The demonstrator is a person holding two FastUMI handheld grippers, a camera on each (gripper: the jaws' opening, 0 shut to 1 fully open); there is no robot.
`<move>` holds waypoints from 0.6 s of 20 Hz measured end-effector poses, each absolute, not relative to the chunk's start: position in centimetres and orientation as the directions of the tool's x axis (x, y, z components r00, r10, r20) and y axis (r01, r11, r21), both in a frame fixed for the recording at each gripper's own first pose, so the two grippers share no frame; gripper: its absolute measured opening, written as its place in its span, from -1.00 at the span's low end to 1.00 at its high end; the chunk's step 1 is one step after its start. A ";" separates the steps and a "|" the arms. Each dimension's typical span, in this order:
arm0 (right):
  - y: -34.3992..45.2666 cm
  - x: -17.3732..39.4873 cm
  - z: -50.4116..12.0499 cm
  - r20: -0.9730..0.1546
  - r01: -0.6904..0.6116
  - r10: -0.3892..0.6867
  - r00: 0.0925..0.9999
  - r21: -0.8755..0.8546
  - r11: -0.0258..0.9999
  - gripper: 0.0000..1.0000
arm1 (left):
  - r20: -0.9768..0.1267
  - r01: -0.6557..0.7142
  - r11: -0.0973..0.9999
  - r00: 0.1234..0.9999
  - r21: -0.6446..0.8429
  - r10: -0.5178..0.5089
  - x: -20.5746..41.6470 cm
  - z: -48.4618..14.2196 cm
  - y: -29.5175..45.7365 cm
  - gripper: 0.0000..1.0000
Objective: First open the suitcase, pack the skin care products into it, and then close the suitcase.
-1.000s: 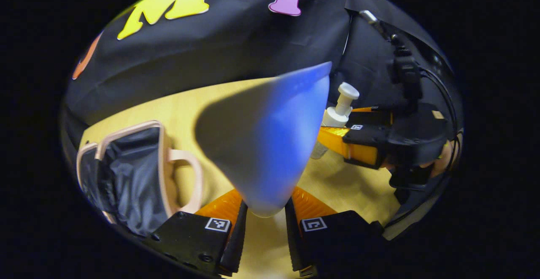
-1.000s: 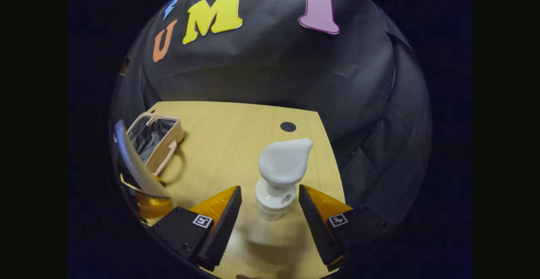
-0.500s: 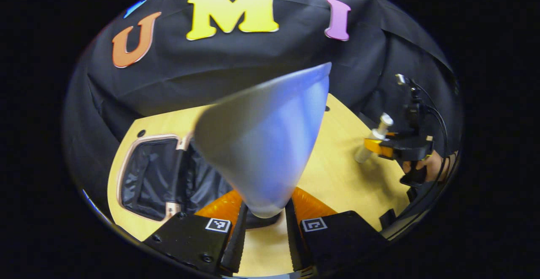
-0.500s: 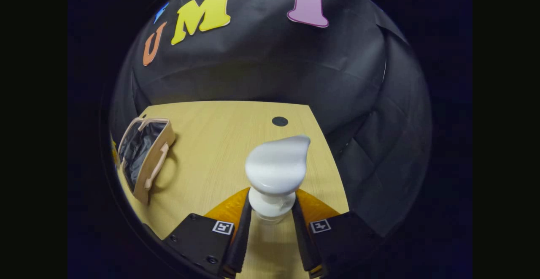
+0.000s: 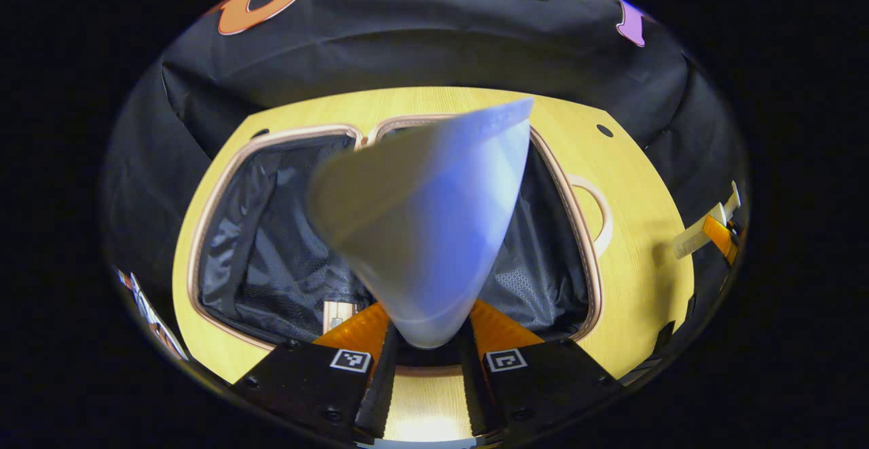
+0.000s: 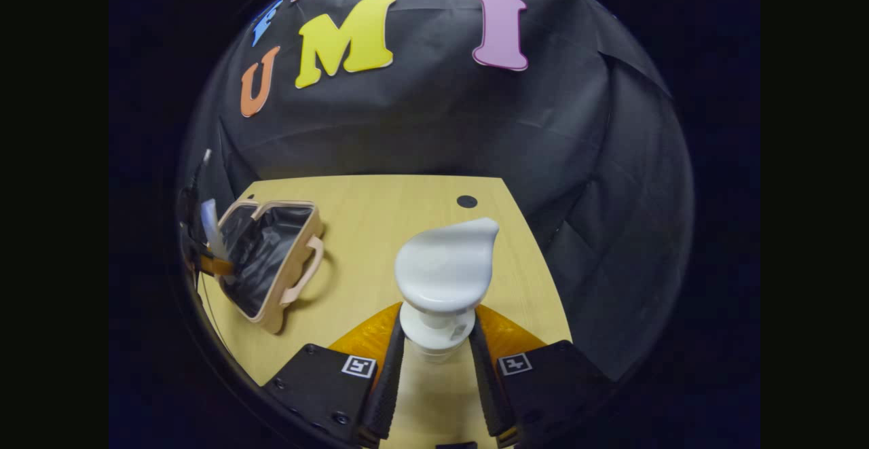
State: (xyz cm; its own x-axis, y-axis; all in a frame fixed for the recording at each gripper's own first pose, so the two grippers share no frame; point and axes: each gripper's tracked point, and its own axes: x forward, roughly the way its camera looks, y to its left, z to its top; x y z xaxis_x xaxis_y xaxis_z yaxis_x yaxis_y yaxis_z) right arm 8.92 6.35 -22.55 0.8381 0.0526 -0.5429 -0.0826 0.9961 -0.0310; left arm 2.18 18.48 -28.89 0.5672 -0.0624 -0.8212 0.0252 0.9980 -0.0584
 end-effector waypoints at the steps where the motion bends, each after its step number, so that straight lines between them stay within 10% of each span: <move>1: 7.1 8.4 -22.1 -0.538 -0.088 0.060 0.841 -0.026 0.996 -0.04 | -0.824 0.029 0.997 0.562 -0.068 -0.072 2.1 -29.4 18.6 -0.05; 12: 11.3 6.3 -20.2 -0.532 -0.120 0.082 0.843 -0.037 0.992 -0.04 | -0.890 0.000 0.995 0.446 -0.102 -0.091 1.5 -33.3 17.9 -0.06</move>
